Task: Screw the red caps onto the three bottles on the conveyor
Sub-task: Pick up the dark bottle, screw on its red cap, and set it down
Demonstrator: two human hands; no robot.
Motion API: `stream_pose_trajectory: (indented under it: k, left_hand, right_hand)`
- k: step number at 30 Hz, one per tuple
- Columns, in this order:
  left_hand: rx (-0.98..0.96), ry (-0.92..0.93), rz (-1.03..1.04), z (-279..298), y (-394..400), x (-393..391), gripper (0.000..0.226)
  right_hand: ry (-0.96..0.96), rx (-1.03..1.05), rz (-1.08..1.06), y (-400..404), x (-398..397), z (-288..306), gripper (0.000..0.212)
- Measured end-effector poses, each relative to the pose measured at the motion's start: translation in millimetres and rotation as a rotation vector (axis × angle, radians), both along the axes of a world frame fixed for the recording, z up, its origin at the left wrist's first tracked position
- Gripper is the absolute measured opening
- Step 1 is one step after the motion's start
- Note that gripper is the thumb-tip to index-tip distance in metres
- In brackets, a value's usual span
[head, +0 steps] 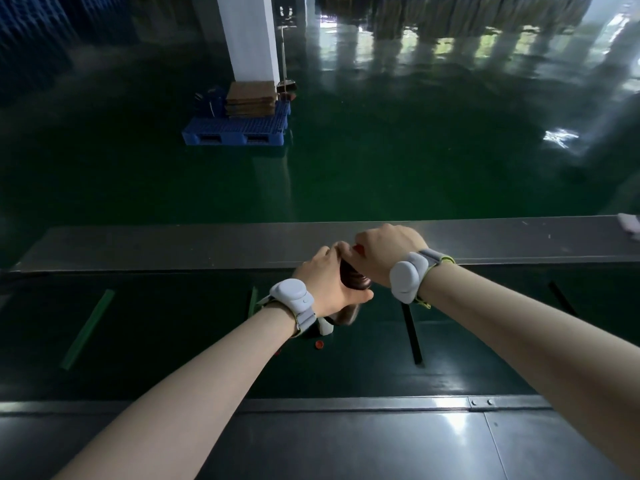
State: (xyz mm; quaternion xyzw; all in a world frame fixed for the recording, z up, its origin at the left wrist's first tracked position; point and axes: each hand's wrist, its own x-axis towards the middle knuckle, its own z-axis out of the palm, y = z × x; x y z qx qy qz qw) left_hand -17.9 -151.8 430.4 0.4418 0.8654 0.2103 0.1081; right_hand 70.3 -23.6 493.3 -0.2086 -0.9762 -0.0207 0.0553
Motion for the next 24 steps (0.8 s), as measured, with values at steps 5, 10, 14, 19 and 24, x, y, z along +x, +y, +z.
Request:
stream_pose_trajectory:
  k: [5, 10, 14, 19, 24]
  left_hand:
    - [-0.004, -0.103, -0.01, -17.9, 26.8, 0.0, 0.069]
    - [-0.015, -0.165, 0.017, -41.6, 48.1, 3.2, 0.069]
    - [-0.046, -0.195, 0.001, -65.0, 66.8, 6.1, 0.071]
    - [-0.121, -0.216, -0.034, -100.2, 91.6, 5.4, 0.073]
    - [-0.186, -0.238, -0.027, -148.7, 101.4, -5.2, 0.053]
  right_hand:
    - [0.016, -0.107, 0.035, 27.9, 7.2, -11.5, 0.051]
    - [-0.124, -0.216, 0.083, 52.3, 7.6, -26.6, 0.028]
    - [-0.199, -0.246, 0.073, 73.9, 5.7, -45.6, 0.029]
    - [-0.302, -0.213, 0.05, 97.7, 3.0, -88.5, 0.034]
    - [-0.407, -0.269, 0.04, 125.4, -0.6, -153.8, 0.022]
